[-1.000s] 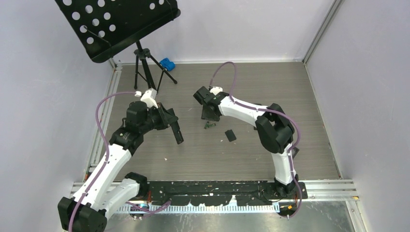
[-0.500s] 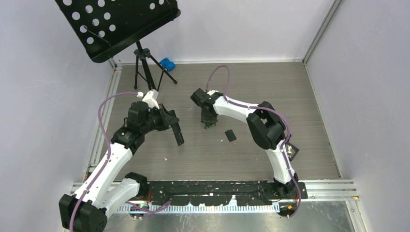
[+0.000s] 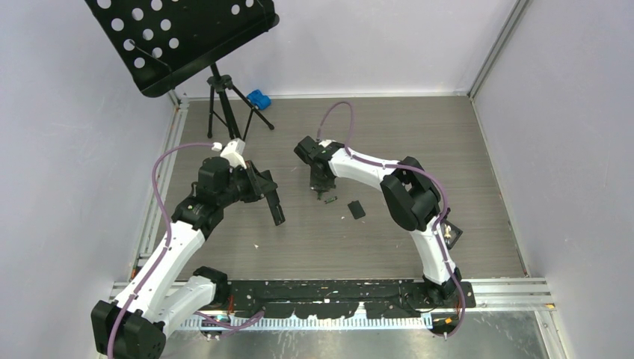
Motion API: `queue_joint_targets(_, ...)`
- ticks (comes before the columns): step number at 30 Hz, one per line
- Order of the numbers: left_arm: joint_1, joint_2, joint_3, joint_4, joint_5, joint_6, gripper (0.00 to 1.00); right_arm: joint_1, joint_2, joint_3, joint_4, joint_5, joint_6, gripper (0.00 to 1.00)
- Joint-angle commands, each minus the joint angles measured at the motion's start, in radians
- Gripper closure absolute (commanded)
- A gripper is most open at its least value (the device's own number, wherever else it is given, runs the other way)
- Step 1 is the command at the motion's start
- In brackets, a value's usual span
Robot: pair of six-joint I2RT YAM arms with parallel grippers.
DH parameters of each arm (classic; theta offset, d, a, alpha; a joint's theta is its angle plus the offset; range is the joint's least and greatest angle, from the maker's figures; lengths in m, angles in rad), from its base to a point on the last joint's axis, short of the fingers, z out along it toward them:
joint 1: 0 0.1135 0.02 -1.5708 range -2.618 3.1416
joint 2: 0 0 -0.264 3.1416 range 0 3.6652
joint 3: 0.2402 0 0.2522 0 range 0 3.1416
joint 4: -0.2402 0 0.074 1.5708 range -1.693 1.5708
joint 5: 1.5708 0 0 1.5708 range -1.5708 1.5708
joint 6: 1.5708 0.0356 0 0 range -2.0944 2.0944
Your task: Load the batteries into the remote control
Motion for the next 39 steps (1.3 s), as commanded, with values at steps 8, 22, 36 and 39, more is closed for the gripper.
queue_joint_targets(8, 0.002, -0.006, 0.006, 0.07, 0.063, -0.003, 1.0, 0.007, -0.262, -0.13, 0.237, 0.006, -0.109, 1.0)
queue_joint_targets(22, 0.002, 0.004, -0.029, 0.408, 0.36, -0.125, 1.0, 0.06, -0.947, -0.561, 0.553, -0.153, -0.199, 0.99)
queue_joint_targets(36, 0.002, 0.12, -0.128, 1.056, 0.469, -0.69, 1.0, 0.337, -1.101, -0.565, 0.566, 0.023, -0.4, 1.0)
queue_joint_targets(39, 0.002, 0.109, -0.13, 1.067, 0.461, -0.717, 1.0, 0.366, -1.089, -0.561, 0.553, 0.065, -0.425, 1.0)
